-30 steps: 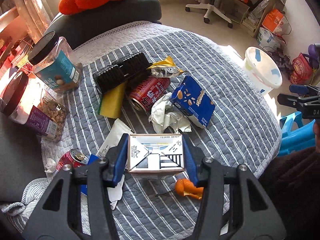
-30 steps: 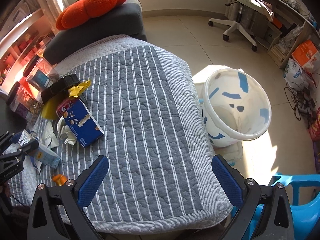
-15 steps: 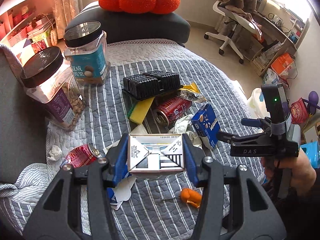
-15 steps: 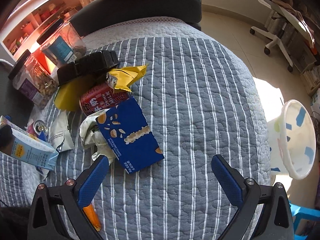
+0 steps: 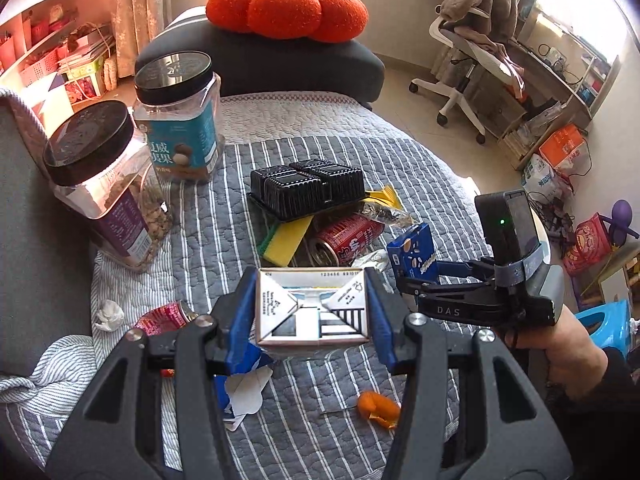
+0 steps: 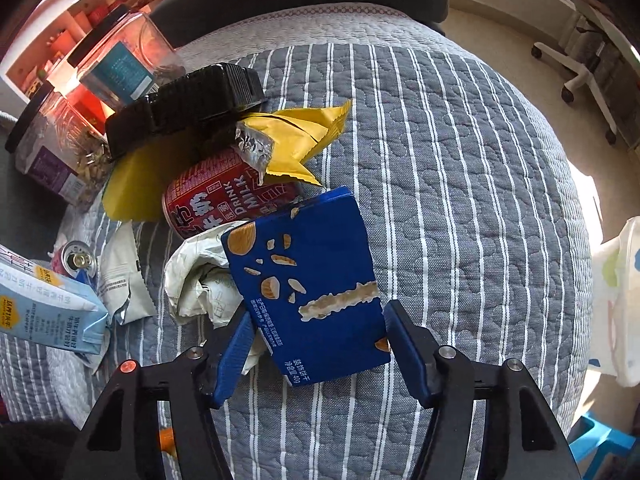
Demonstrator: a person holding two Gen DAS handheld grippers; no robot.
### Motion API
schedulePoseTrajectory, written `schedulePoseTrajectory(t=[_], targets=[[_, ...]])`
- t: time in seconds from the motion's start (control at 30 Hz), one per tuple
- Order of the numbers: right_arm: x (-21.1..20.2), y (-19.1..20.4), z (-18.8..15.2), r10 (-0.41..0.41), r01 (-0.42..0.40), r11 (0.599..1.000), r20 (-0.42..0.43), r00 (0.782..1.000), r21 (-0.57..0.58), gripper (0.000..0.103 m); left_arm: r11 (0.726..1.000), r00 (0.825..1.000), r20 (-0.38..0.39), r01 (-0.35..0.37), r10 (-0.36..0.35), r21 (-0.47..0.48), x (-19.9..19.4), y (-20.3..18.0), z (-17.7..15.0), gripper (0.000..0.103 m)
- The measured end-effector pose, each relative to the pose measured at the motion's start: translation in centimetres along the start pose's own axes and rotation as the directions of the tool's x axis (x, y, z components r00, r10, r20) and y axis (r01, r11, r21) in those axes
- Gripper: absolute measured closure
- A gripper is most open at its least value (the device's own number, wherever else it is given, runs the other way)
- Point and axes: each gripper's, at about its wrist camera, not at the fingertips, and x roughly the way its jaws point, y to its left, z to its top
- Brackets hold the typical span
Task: Collect trash
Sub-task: 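Lift the milk carton with the left tool while the right tool grasps the blue biscuit box, then carry both boxes to the white bucket and release them inside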
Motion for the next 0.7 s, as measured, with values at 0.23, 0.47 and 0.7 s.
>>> schedulePoseTrajectory(t=[0.23, 0.47, 0.7], targets=[[-3.8, -1.9, -0.5, 0.033, -0.037, 0.998, 0.068, 0.997, 0.05, 0.038, 1.0, 1.0, 0.022, 0.007, -0.007, 0.009, -0.3, -0.8, 0.4, 0.05], [-8.4, -6.6, -2.2, 0.016, -0.035, 0.99, 0.133, 0.991, 0.138, 0.038, 0.998, 0.998, 0.052, 0.044, -0.047, 0.047, -0.8, -3.2, 1.0, 0.05], [-13.4, -14.7, -5.4, -0.056, -0.002, 0.955, 0.185, 0.981, 0.296, 0.038, 0.982, 0.993, 0.06, 0.087, -0.098, 0.165, 0.0, -9.3, 2.0, 0.05]])
